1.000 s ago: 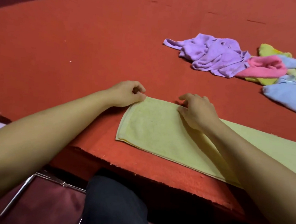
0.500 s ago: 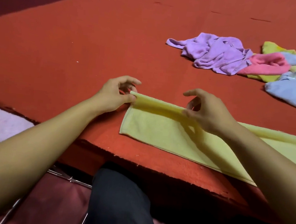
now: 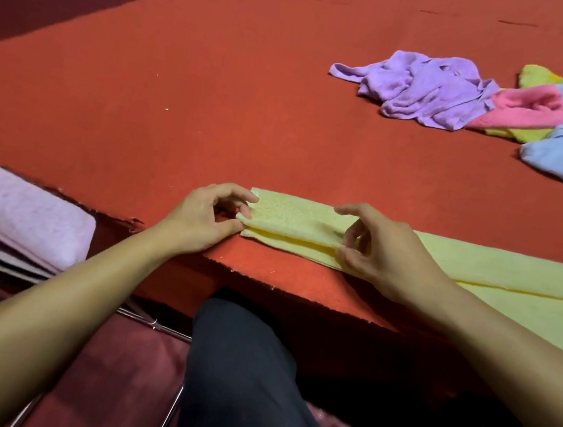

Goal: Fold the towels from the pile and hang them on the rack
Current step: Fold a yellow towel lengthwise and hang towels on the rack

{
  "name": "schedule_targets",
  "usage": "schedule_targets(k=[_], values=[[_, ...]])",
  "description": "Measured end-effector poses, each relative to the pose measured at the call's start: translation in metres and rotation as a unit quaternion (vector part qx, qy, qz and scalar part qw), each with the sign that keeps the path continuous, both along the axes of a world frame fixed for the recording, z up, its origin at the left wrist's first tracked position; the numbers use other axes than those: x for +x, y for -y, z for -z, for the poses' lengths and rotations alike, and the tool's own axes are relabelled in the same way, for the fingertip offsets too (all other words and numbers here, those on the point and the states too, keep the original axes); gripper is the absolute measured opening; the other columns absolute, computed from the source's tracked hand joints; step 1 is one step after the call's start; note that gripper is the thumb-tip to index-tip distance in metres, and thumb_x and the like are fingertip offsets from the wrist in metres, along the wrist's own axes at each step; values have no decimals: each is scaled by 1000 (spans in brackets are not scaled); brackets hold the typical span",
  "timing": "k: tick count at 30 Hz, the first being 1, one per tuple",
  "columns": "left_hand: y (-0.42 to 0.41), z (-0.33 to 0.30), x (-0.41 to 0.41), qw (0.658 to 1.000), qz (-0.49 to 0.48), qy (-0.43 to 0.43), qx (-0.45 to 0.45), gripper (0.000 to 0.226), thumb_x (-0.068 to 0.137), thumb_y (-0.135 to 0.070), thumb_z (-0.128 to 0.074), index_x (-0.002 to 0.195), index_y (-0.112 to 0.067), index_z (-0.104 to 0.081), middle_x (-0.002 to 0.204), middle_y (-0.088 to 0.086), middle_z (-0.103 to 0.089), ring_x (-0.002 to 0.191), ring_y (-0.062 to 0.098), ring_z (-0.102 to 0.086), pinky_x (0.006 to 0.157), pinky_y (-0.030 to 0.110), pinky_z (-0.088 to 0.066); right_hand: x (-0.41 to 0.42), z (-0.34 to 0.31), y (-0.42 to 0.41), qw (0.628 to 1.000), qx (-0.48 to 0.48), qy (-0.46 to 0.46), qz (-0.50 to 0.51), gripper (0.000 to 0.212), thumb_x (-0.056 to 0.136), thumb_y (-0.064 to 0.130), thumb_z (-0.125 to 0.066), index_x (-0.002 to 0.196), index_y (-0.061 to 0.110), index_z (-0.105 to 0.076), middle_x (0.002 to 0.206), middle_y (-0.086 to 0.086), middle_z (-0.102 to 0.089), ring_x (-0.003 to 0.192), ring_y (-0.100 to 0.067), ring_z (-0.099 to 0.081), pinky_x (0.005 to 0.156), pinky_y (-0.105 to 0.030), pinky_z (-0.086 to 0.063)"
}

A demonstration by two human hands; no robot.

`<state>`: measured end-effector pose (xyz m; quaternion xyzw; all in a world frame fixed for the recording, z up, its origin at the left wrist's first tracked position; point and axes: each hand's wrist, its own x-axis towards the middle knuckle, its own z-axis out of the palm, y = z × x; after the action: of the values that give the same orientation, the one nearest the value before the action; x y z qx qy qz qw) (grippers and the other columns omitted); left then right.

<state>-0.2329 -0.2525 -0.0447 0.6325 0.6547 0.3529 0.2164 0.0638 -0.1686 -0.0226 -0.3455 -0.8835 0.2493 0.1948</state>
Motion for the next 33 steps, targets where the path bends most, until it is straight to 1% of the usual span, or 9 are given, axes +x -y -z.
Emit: schedule_targets(k=[2, 4, 7, 13, 17, 24, 28, 30, 33], values=[[3, 2, 1, 1000, 1, -8, 7, 44, 79, -5, -75, 107, -37, -64, 93, -13, -70, 98, 8, -64, 97, 27, -47, 2, 2, 0, 1000, 4, -5, 0, 56, 81, 21, -74, 129, 36, -49, 82, 20, -63, 68, -8, -62, 71, -37, -51], [6, 4, 2, 1000, 14, -17, 14, 38, 76, -22, -74, 108, -40, -62, 95, -14, -69, 99, 11, -63, 95, 23, -45, 4, 4, 0, 1000, 5, 6, -8, 58, 82, 23, -73, 131, 36, -47, 83, 20, -62, 72, -6, -61, 74, -36, -51], [8, 6, 8, 994, 29, -102, 32, 44, 71, -48, -71, 113, -43, -57, 95, -21, -66, 99, 7, -56, 89, 17, -41, 6, 7, 4, 997, 22, 59, -37, 64, 82, 33, -75, 138, 33, -44, 89, 19, -61, 85, -7, -60, 83, -34, -50], [2, 2, 0, 960, 32, -266, 87, 51, 78, -39, -75, 124, -27, -59, 95, -34, -54, 87, 2, -47, 84, 31, -41, 6, 8, 9, 997, 55, 52, -31, 60, 86, 27, -70, 139, 32, -43, 93, 17, -64, 87, -10, -60, 81, -31, -48], [5, -3, -3, 949, 39, -299, 91, 55, 76, -37, -79, 125, -27, -56, 95, -27, -62, 81, 4, -47, 81, 30, -39, 3, 12, 12, 996, 69, 39, -27, 55, 87, 22, -66, 138, 31, -46, 93, 17, -67, 86, -10, -59, 81, -30, -47], [5, -17, 15, 957, 33, -284, 52, 52, 80, -61, -56, 123, -32, -56, 93, -27, -62, 88, 9, -51, 85, 35, -49, 13, 12, 14, 996, 79, 19, -35, 54, 87, 25, -68, 136, 31, -47, 95, 19, -67, 85, -10, -58, 80, -29, -47], [-18, -26, 68, 969, 16, -213, 127, 37, 83, -50, -57, 114, -30, -62, 91, -24, -63, 80, 10, -53, 75, 22, -44, 42, 4, 12, 998, 43, -43, 7, 47, 88, 20, -67, 132, 30, -51, 94, 18, -65, 86, -7, -59, 80, -30, -47], [-36, -29, 107, 984, 28, -129, 118, 30, 84, -38, -64, 112, -30, -62, 90, -21, -66, 77, 9, -57, 71, 11, -39, 67, 2, 9, 997, 36, -55, 32, 42, 90, 18, -64, 129, 29, -54, 92, 16, -66, 85, -7, -59, 80, -30, -47], [-67, -31, 175, 990, 89, -57, 89, 26, 85, -17, -71, 109, -27, -65, 88, -14, -69, 75, 8, -62, 65, 7, -37, 117, 1, 3, 994, 45, -55, 81, 41, 90, 18, -65, 128, 28, -55, 90, 18, -66, 85, -9, -58, 78, -29, -47]])
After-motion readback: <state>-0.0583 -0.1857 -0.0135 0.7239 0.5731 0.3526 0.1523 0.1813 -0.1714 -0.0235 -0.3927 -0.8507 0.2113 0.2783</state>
